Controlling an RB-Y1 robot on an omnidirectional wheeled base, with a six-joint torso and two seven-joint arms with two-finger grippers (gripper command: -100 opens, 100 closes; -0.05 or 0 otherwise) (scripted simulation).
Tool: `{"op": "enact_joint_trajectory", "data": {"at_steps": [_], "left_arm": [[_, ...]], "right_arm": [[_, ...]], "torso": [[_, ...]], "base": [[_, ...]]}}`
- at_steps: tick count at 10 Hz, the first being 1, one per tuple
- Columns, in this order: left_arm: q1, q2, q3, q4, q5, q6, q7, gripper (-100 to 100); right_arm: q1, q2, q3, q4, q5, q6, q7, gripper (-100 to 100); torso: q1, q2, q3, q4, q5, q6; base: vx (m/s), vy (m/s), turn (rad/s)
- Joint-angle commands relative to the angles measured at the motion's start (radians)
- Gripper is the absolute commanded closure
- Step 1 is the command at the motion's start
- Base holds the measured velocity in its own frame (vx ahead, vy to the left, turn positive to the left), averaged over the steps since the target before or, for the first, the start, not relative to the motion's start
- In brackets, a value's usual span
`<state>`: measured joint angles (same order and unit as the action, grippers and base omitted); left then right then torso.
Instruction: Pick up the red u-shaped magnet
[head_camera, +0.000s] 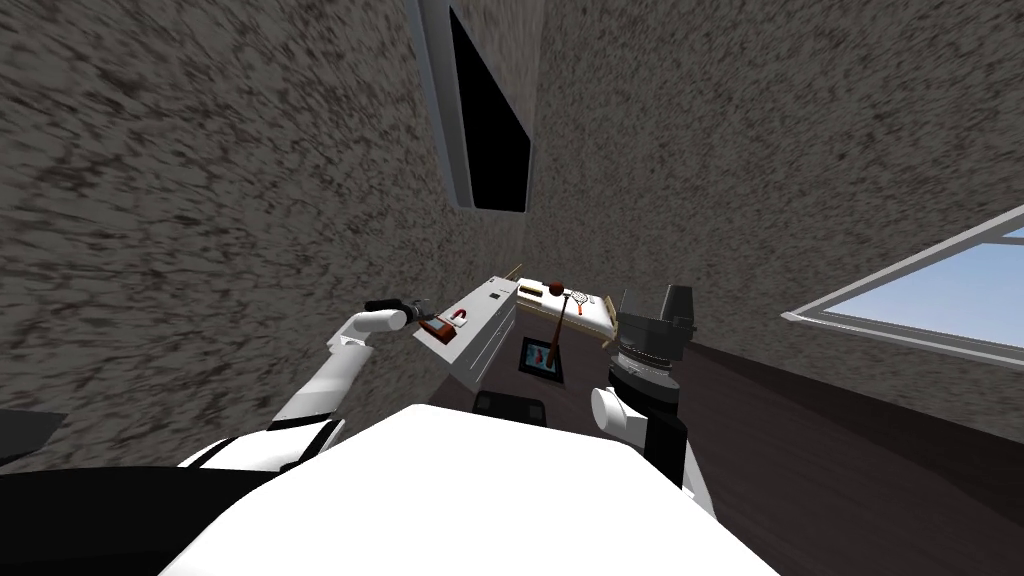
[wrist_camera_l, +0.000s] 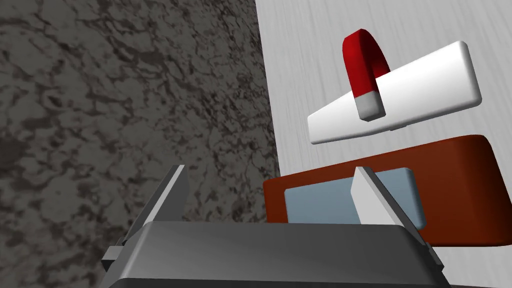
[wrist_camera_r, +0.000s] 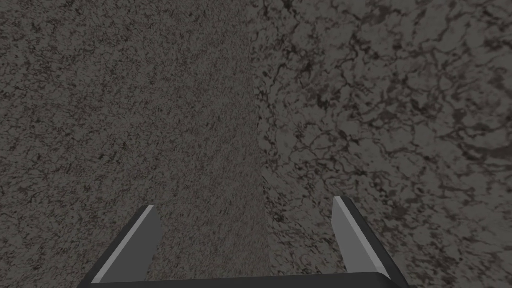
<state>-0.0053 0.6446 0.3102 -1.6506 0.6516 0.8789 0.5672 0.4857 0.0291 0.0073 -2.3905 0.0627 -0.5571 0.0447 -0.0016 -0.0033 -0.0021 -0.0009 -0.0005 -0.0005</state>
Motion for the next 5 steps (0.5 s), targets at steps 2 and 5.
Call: {"op": "enact_joint_trajectory", "data": {"at_steps": [2,5], "left_arm": [[0.002,0.010,0.017,0.024,0.021,0.067,0.029,-100],[0.001,0.025,0.043,0.085,0.057,0.156,0.076,-100]], "right_arm": [[0.000,0.000,0.000,0.000,0.000,0.000,0.000,0],[0.000,0.000,0.000,0.000,0.000,0.000,0.000,0]], "torso": [[0.001,0.000,0.000,0.000,0.000,0.000],[-0.001,-0.004,-0.002,-0.001,0.000,0.000]], "base": [[0.067,-0.018,-0.042],[0.123,-0.041,-0.038]]}}
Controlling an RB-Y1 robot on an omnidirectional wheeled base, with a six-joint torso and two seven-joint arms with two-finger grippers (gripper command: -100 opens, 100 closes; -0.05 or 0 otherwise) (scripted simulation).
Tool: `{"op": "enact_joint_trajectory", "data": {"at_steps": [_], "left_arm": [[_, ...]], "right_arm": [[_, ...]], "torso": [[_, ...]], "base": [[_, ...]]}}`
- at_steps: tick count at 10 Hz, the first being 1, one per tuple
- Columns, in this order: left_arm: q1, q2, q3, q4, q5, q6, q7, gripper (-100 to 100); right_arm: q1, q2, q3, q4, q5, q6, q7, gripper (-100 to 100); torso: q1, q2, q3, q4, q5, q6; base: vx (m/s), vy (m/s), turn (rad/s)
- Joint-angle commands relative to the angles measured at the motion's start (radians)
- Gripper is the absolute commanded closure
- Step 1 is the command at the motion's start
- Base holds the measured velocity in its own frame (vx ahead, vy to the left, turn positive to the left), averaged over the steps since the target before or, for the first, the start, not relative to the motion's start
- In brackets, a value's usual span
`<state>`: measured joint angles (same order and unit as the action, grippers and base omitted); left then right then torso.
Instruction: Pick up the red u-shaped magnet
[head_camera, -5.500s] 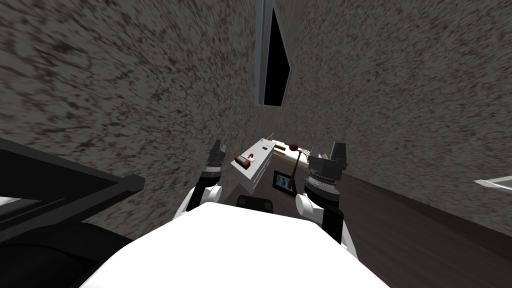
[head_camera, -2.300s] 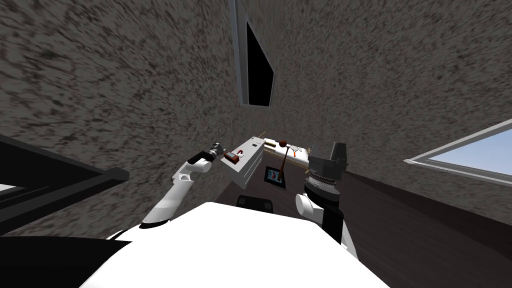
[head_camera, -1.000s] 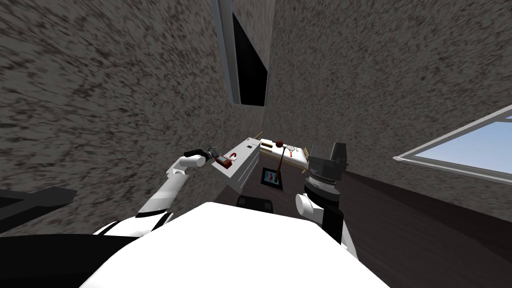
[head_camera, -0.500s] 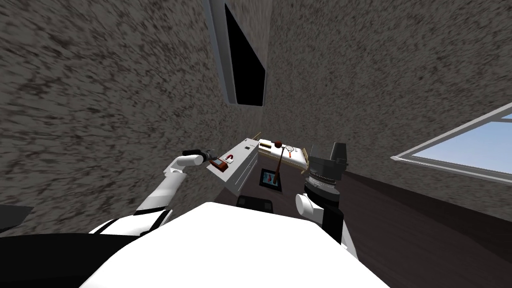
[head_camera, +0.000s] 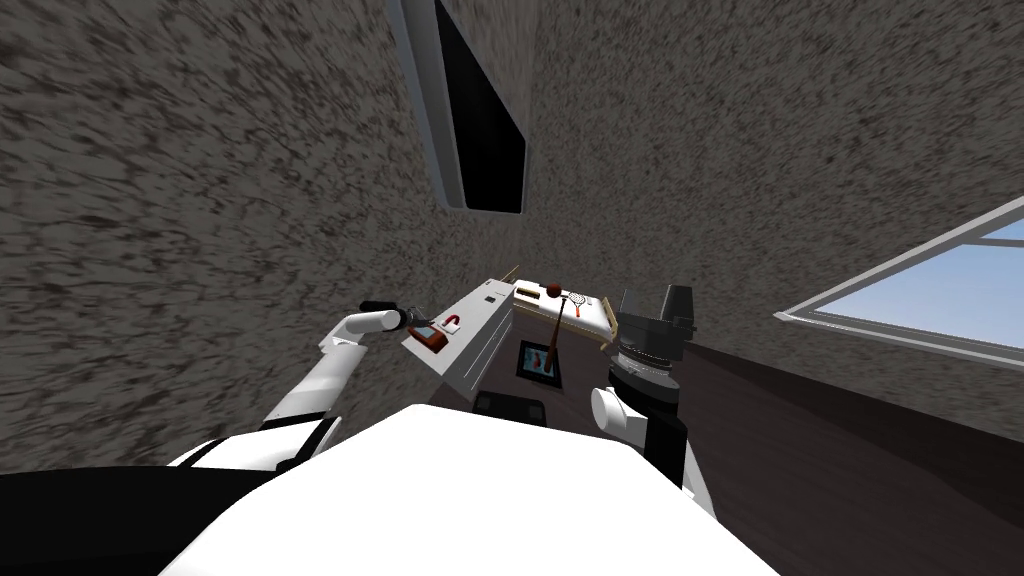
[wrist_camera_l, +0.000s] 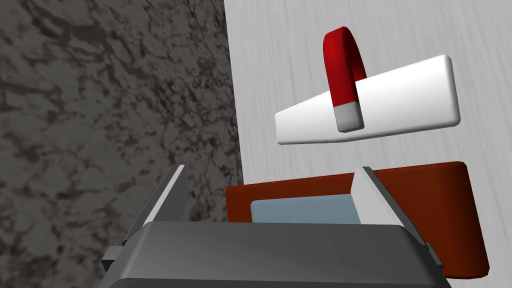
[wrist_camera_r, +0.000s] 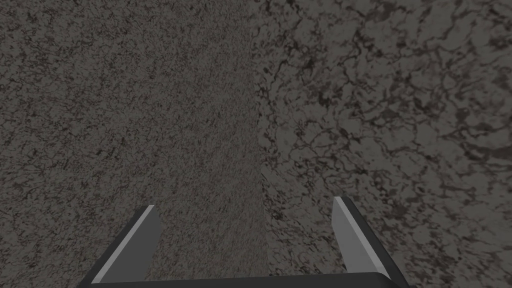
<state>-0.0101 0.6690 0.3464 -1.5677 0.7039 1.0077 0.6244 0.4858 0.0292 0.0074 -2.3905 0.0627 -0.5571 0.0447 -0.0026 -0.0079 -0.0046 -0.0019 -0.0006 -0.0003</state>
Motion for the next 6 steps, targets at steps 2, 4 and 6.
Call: {"op": "enact_joint_trajectory", "data": {"at_steps": [2,4,6], "left_arm": [[0.008,0.006,0.019,0.031,0.020,0.074,0.040,-100],[0.011,0.009,0.031,0.058,0.034,0.126,0.060,-100],[0.015,0.011,0.041,0.084,0.046,0.175,0.079,-100]], "right_arm": [[0.000,0.000,0.000,0.000,0.000,0.000,0.000,0],[0.000,0.000,0.000,0.000,0.000,0.000,0.000,0],[0.000,0.000,0.000,0.000,0.000,0.000,0.000,0]], "torso": [[0.000,0.001,0.001,0.000,0.000,0.000],[0.001,0.002,0.001,0.000,0.000,0.000],[0.001,0.001,0.001,0.000,0.000,0.000]], "base": [[0.101,-0.035,-0.035],[0.110,-0.021,-0.032],[0.108,-0.023,-0.027]]}}
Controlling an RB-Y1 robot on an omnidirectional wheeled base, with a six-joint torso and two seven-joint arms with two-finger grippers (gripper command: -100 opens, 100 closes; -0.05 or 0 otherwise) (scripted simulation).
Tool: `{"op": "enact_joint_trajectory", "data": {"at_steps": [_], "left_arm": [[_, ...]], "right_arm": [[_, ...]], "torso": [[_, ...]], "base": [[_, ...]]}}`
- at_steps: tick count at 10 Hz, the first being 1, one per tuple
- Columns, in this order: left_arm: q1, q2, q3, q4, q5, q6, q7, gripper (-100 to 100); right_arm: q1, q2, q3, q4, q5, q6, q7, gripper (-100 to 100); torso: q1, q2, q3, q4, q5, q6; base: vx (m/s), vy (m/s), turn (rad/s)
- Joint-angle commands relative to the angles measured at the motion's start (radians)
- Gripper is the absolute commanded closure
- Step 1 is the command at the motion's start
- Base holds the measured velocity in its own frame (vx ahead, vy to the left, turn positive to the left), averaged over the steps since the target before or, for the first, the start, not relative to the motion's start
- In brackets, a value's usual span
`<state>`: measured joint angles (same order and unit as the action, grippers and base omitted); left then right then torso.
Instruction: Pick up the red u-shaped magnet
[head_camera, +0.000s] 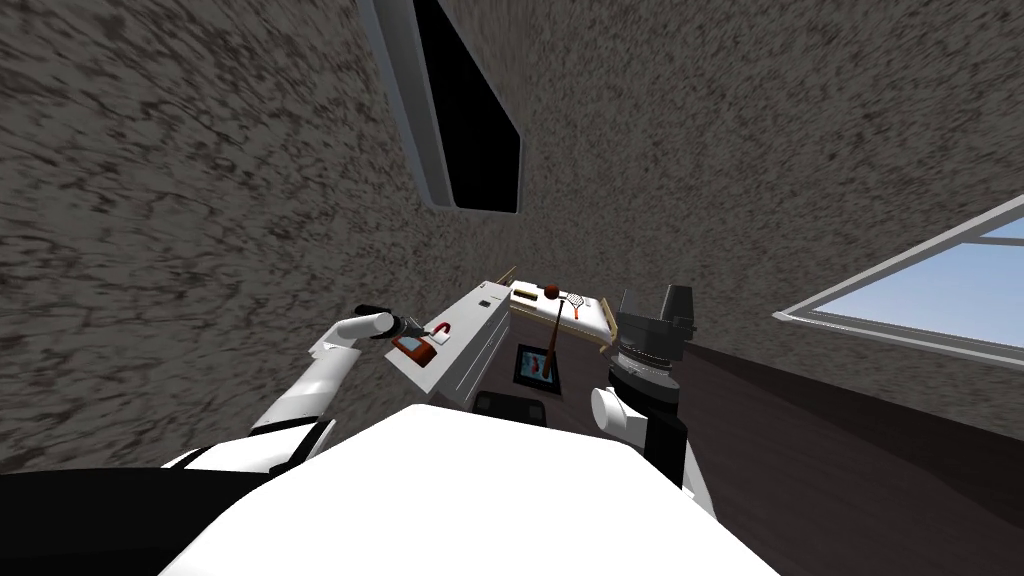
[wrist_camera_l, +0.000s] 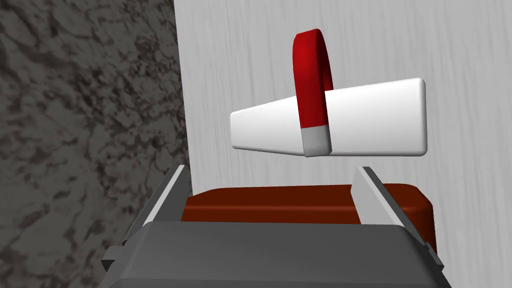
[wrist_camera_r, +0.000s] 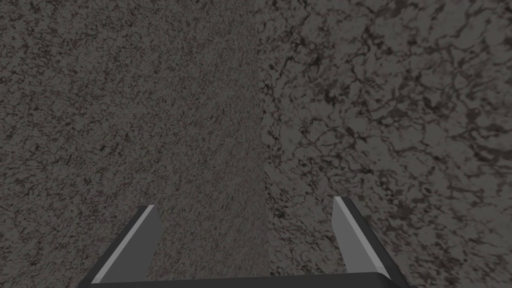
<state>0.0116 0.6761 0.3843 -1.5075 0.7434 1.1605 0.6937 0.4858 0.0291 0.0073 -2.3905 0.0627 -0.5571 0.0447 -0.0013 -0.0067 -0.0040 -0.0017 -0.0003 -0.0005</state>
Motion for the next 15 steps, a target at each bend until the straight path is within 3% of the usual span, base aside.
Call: {"op": "enact_joint_trajectory", "data": {"at_steps": [1,6,11,12,13,14,15], "left_arm": [[-0.007,0.004,0.003,0.024,0.007,0.031,0.009,-100],[0.017,0.007,0.037,0.108,0.043,0.169,0.069,-100],[0.040,0.005,0.055,0.156,0.058,0.258,0.101,-100],[0.036,0.005,0.052,0.144,0.055,0.249,0.101,-100],[0.038,0.005,0.053,0.143,0.056,0.254,0.103,0],[0.021,0.002,0.067,0.176,0.044,0.250,0.072,-100],[0.003,-0.001,0.081,0.206,0.032,0.247,0.042,-100]], "right_arm": [[0.000,0.000,0.000,0.000,0.000,0.000,0.000,0],[0.000,0.000,0.000,0.000,0.000,0.000,0.000,0],[0.000,0.000,0.000,0.000,0.000,0.000,0.000,0],[0.000,0.000,0.000,0.000,0.000,0.000,0.000,0],[0.000,0.000,0.000,0.000,0.000,0.000,0.000,0],[0.000,0.000,0.000,0.000,0.000,0.000,0.000,0],[0.000,0.000,0.000,0.000,0.000,0.000,0.000,0]], "torso": [[0.000,0.000,0.000,0.000,0.000,0.000],[-0.001,0.000,0.000,0.000,0.000,0.000],[0.000,-0.001,-0.001,0.000,0.000,0.000],[0.001,0.002,0.001,0.000,0.000,0.000],[0.002,0.006,0.003,0.001,0.000,0.000],[0.001,0.007,0.004,0.002,0.000,0.000],[0.001,0.008,0.004,0.002,0.000,0.000]], "base": [[0.094,-0.007,-0.015],[0.133,-0.030,-0.038],[0.115,-0.009,-0.029],[-0.001,0.009,-0.025],[0.000,0.000,0.000],[-0.004,-0.010,0.027],[-0.011,-0.020,0.054]]}}
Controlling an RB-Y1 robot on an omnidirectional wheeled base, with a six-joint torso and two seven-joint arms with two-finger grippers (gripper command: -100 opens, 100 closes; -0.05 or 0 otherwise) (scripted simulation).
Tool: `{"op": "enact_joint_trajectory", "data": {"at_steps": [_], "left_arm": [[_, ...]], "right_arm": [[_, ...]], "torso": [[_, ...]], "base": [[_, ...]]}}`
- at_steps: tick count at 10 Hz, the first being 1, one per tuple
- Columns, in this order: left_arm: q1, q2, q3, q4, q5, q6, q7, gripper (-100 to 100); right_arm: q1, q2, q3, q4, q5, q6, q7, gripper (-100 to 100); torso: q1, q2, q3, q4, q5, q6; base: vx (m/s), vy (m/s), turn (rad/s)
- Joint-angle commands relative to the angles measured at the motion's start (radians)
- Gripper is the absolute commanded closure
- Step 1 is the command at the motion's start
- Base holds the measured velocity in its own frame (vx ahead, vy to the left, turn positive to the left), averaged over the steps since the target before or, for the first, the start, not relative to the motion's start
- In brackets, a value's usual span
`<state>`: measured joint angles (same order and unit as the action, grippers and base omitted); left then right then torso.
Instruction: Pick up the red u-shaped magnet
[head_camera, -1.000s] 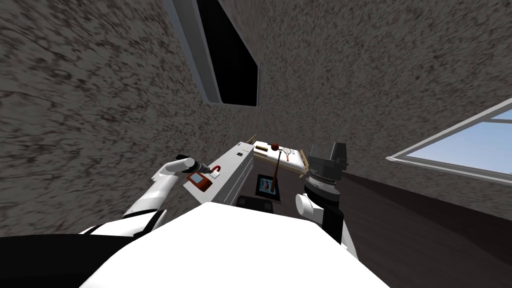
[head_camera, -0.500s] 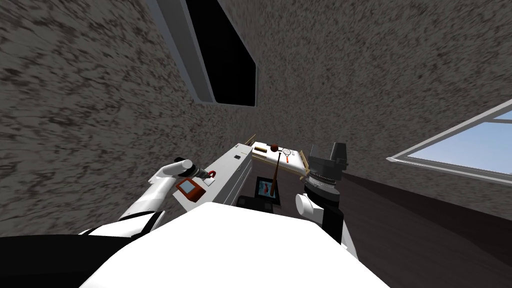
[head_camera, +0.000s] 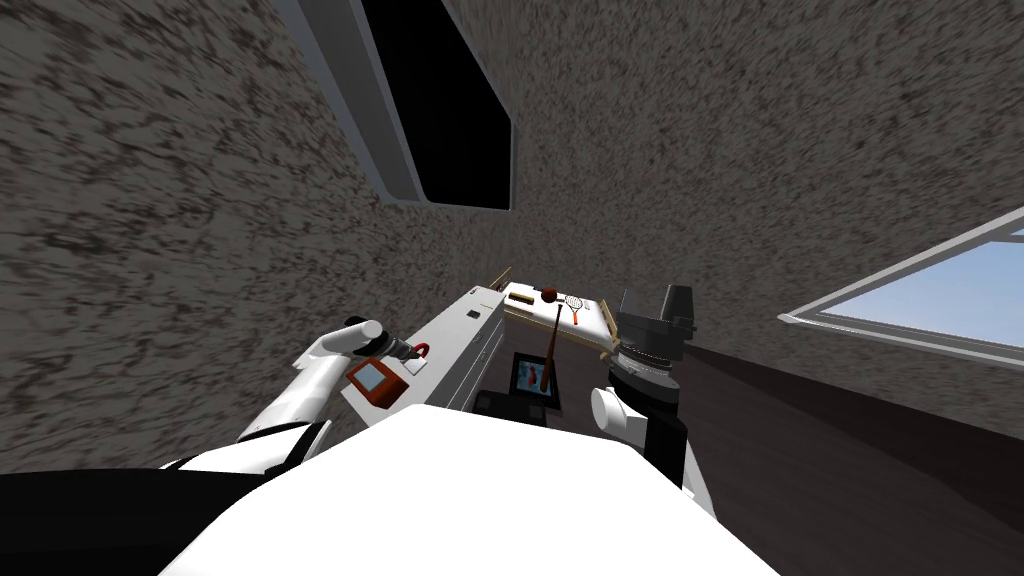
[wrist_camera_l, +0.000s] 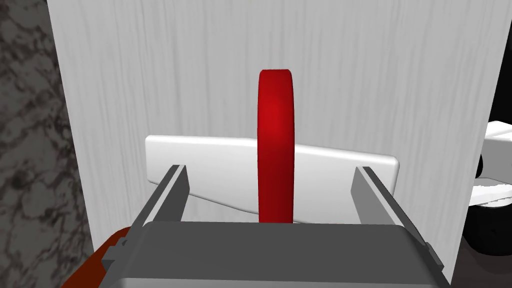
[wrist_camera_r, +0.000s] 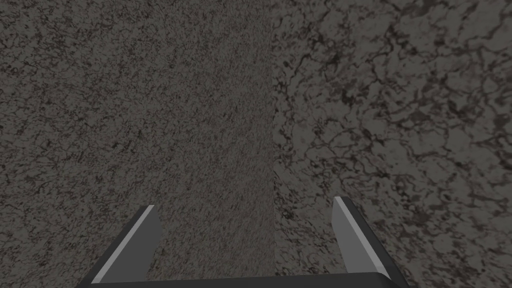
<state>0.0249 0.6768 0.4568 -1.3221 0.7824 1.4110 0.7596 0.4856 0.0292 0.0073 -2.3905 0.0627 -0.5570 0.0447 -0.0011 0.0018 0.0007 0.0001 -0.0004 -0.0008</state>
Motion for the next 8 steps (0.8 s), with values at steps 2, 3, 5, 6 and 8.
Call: {"op": "enact_joint_trajectory", "data": {"at_steps": [2,3,5,6,8], "left_arm": [[-0.027,-0.004,0.023,0.056,-0.018,-0.007,-0.054,-100],[-0.045,-0.007,0.037,0.089,-0.030,-0.011,-0.085,-100],[-0.079,-0.013,0.065,0.151,-0.053,-0.018,-0.143,-100],[-0.079,-0.013,0.065,0.154,-0.053,-0.018,-0.145,-100],[-0.079,-0.013,0.065,0.154,-0.053,-0.018,-0.145,-100]], "right_arm": [[0.000,0.000,0.000,0.000,0.000,0.000,0.000,0],[0.000,0.000,0.000,0.000,0.000,0.000,0.000,0],[0.000,0.000,0.000,0.000,0.000,0.000,0.000,0],[0.000,0.000,0.000,0.000,0.000,0.000,0.000,0],[0.000,0.000,0.000,0.000,0.000,0.000,0.000,0]], "torso": [[0.000,0.000,0.000,0.000,0.000,0.000],[0.000,0.000,0.000,0.000,0.000,0.000],[-0.001,0.000,0.000,0.000,0.000,0.000],[0.000,0.000,0.000,0.000,0.000,0.000],[0.001,0.000,0.000,0.000,0.000,0.000]], "base": [[-0.008,-0.017,0.044],[-0.008,-0.016,0.042],[-0.010,-0.026,0.065],[-0.003,-0.012,0.026],[0.005,0.004,-0.014]]}}
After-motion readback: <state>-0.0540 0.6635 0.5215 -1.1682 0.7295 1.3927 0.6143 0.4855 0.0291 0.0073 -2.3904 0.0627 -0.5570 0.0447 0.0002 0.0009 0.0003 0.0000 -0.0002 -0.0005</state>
